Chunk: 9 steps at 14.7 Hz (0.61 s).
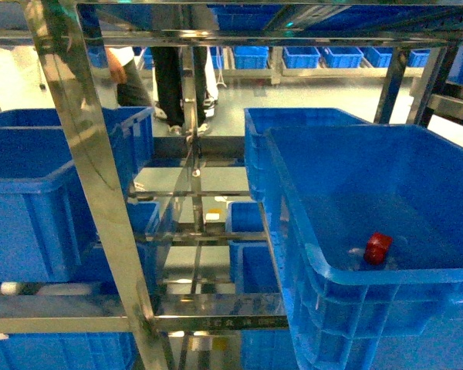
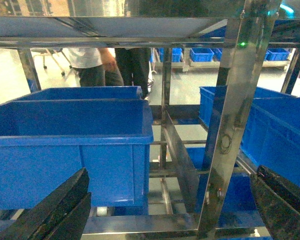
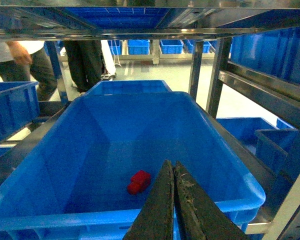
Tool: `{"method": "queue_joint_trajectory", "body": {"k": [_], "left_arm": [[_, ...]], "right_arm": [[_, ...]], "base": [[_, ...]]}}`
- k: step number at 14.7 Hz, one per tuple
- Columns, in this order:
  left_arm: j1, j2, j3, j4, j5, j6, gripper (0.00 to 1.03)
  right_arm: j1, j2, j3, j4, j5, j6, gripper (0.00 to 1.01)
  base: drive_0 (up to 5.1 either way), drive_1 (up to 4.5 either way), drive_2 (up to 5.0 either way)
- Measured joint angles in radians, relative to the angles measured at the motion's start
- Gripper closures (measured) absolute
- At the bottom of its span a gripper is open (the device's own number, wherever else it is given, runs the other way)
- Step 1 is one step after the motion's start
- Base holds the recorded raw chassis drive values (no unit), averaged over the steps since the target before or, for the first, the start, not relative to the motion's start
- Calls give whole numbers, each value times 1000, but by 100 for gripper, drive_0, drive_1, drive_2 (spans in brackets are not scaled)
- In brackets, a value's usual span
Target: Pick red block from blue box to shelf
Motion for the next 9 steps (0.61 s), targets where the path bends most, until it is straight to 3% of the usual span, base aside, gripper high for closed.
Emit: {"method": "queue_joint_trajectory", "body": {"k": [9], "left_arm": [[0, 0, 0, 0, 0, 0, 5]], "right_arm": [[0, -363, -7, -333, 0, 0, 99]], "base": [[0, 0, 0]]}}
